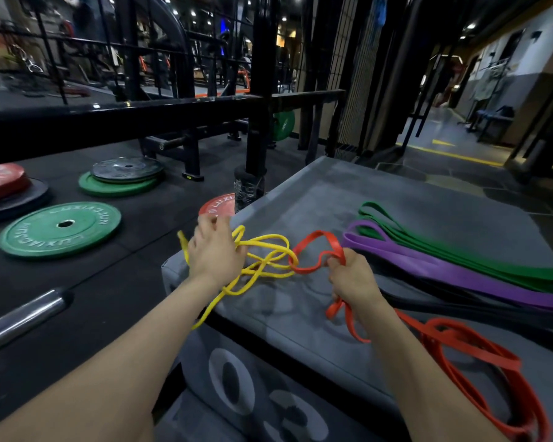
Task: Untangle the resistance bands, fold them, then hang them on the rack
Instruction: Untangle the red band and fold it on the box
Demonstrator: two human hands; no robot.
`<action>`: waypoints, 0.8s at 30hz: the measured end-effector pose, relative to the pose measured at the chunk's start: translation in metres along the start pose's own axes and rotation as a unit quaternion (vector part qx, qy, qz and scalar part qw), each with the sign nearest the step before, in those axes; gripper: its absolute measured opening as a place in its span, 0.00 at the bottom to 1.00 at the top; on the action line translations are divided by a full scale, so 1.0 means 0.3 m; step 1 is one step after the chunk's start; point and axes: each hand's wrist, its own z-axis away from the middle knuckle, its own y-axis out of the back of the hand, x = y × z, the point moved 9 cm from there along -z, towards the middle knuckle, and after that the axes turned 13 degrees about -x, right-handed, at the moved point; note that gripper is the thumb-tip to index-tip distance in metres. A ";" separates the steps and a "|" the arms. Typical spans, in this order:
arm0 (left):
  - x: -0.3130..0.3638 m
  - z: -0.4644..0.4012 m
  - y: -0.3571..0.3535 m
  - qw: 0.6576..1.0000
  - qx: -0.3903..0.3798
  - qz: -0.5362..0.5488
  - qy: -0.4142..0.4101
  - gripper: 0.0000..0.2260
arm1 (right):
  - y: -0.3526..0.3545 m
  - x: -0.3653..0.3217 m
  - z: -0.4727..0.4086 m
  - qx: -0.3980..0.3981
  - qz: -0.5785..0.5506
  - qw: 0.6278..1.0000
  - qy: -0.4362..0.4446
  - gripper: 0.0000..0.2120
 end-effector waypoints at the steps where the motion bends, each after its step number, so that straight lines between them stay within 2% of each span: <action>1: 0.044 0.009 0.021 0.998 0.043 0.002 -0.055 0.27 | -0.004 -0.014 0.005 -0.007 0.010 1.000 0.015 0.06; 2: 0.091 0.018 0.027 0.992 0.060 0.010 -0.115 0.28 | -0.008 -0.030 0.010 -0.016 0.023 0.999 0.035 0.08; 3: 0.132 0.022 0.007 0.985 0.042 0.012 -0.169 0.30 | -0.012 -0.046 0.013 -0.022 0.034 0.998 0.055 0.11; 5: 0.203 0.032 -0.084 0.968 -0.050 -0.027 -0.245 0.33 | -0.016 -0.073 0.021 -0.032 0.054 0.994 0.094 0.14; 8: 0.224 0.036 -0.221 0.945 -0.171 -0.095 -0.261 0.26 | -0.002 -0.084 0.022 -0.032 0.061 0.991 0.118 0.15; 11: 0.221 0.033 -0.246 0.938 -0.234 -0.037 -0.255 0.11 | 0.024 -0.067 0.013 -0.021 0.047 0.992 0.111 0.14; 13: 0.236 0.047 -0.229 0.927 -0.266 0.023 -0.265 0.14 | 0.040 -0.059 0.010 -0.014 0.028 0.994 0.104 0.13; 16: 0.268 0.064 -0.138 0.915 -0.244 0.137 -0.291 0.14 | 0.038 -0.071 0.023 -0.027 0.012 0.994 0.102 0.08; 18: 0.250 0.042 -0.077 0.924 -0.193 0.189 -0.270 0.13 | 0.020 -0.099 0.049 -0.052 -0.013 0.993 0.107 0.04; 20: 0.223 0.010 -0.016 0.933 -0.140 0.227 -0.240 0.13 | -0.015 -0.118 0.067 -0.110 -0.101 0.984 0.098 0.07; 22: 0.227 -0.016 0.044 0.936 -0.119 0.236 -0.232 0.13 | -0.047 -0.142 0.078 -0.169 -0.213 0.958 0.088 0.08; 24: 0.254 -0.047 0.109 0.938 -0.104 0.240 -0.228 0.14 | -0.051 -0.157 0.077 -0.176 -0.279 0.941 0.074 0.06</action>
